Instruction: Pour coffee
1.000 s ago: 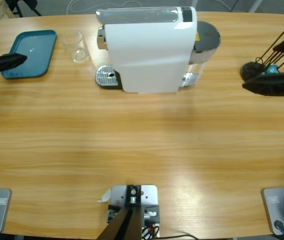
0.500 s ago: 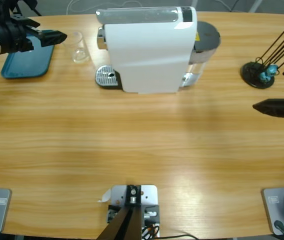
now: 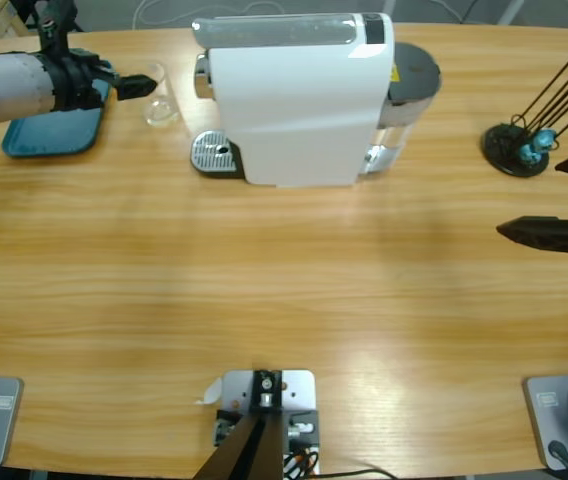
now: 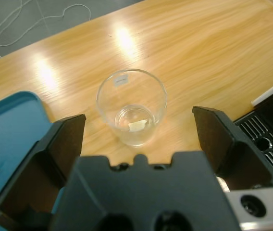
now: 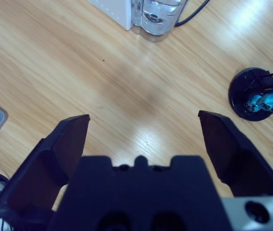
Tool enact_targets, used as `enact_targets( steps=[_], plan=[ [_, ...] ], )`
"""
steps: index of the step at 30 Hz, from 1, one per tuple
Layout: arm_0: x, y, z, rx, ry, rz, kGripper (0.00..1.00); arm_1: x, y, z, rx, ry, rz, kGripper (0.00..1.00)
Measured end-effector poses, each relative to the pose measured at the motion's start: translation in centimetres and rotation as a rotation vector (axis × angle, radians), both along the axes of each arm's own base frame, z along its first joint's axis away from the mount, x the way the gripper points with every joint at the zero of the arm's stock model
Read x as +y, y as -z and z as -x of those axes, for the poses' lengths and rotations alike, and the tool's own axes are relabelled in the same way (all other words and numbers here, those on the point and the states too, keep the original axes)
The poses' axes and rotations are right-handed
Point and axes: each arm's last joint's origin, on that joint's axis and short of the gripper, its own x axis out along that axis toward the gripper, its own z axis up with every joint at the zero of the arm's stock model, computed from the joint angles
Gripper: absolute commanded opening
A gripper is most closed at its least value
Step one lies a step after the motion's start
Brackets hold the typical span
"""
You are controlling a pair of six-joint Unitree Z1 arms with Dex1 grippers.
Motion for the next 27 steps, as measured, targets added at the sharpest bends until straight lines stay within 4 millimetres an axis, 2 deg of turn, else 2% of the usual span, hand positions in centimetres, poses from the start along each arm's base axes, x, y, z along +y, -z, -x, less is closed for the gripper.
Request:
enact_targets(
  steps=[6,14,27],
  plan=[
    [0.0,1.1,-1.3,0.016,-0.009,-0.001,0.968,0.1,0.0,0.0,0.0,-0.006,-0.011,1.0],
    [-0.5,1.3,-2.3,0.018,0.002,0.018,0.968,0.1,0.0,-0.1,-0.003,-0.007,-0.014,1.0],
    [-0.7,2.8,-2.8,0.064,-0.001,0.015,0.968,0.1,0.1,-0.1,-0.004,-0.006,-0.015,1.0]
  ],
)
